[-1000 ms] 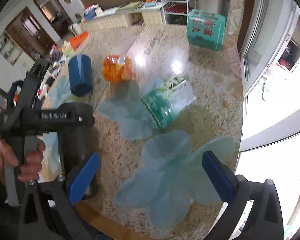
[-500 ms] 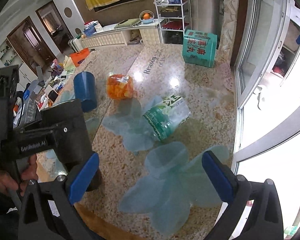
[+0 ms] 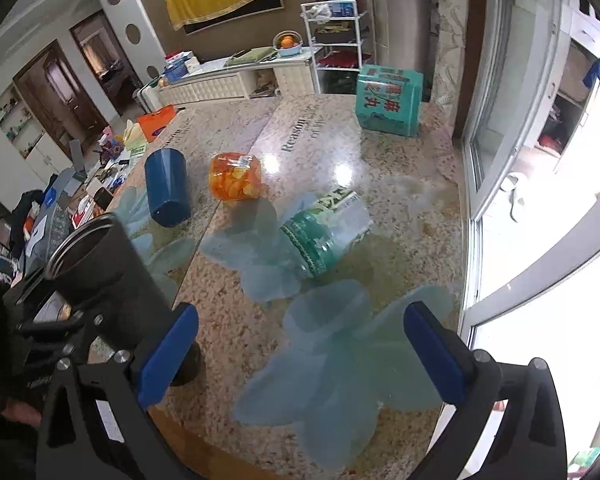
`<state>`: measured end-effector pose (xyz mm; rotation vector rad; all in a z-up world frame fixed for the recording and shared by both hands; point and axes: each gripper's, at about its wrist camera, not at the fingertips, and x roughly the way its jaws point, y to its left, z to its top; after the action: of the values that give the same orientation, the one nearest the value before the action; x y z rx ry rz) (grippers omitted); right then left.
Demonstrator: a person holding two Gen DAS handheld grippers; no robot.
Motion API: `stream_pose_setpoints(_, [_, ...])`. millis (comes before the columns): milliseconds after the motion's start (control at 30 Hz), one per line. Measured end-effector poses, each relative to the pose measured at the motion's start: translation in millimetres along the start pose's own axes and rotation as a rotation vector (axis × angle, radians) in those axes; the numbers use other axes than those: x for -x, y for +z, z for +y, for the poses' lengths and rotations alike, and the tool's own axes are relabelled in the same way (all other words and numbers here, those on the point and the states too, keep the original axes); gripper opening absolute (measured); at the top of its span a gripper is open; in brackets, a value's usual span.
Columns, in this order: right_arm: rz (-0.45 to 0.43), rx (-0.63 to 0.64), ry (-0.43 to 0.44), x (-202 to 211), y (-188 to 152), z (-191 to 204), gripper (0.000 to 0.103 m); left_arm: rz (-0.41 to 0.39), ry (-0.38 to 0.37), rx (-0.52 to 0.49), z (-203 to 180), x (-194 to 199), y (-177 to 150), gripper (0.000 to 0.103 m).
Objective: Flip cup upright
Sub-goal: 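Rotate the tumbler upright with the left gripper, opening end up, then lower the upright tumbler onto the table and open the left gripper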
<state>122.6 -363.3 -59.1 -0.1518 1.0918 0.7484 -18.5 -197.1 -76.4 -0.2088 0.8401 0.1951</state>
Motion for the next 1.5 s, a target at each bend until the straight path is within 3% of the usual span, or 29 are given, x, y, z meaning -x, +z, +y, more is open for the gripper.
stream_pose_setpoints(167, [0.006, -0.022, 0.023, -1, -5, 1, 0.103, -0.020, -0.003, -0.020, -3, 10, -11, 0.081])
stream_pose_setpoints(533, [0.033, 0.059, 0.063, -3, -18, 28, 0.103, -0.079, -0.016, -0.104, -17, 32, -41, 0.081])
stream_pose_setpoints(800, [0.053, 0.032, 0.081, -9, -32, 33, 0.103, -0.026, -0.061, -0.108, -17, 31, -51, 0.084])
stream_pose_setpoints(867, [0.056, 0.035, 0.088, -9, -34, 35, 0.103, -0.003, -0.036, -0.107, -16, 29, -51, 0.095])
stream_pose_setpoints(1067, [0.054, 0.036, 0.082, -5, -37, 40, 0.103, 0.049, -0.098, -0.113, -11, 27, -49, 0.103])
stream_pose_setpoints(1133, [0.051, 0.031, 0.079, -4, -37, 40, 0.103, 0.055, -0.132, -0.115, -8, 31, -47, 0.103])
stream_pose_setpoints(1500, [0.057, 0.020, 0.024, 19, -35, 59, 0.103, 0.079, -0.144, -0.256, -4, 55, -39, 0.103])
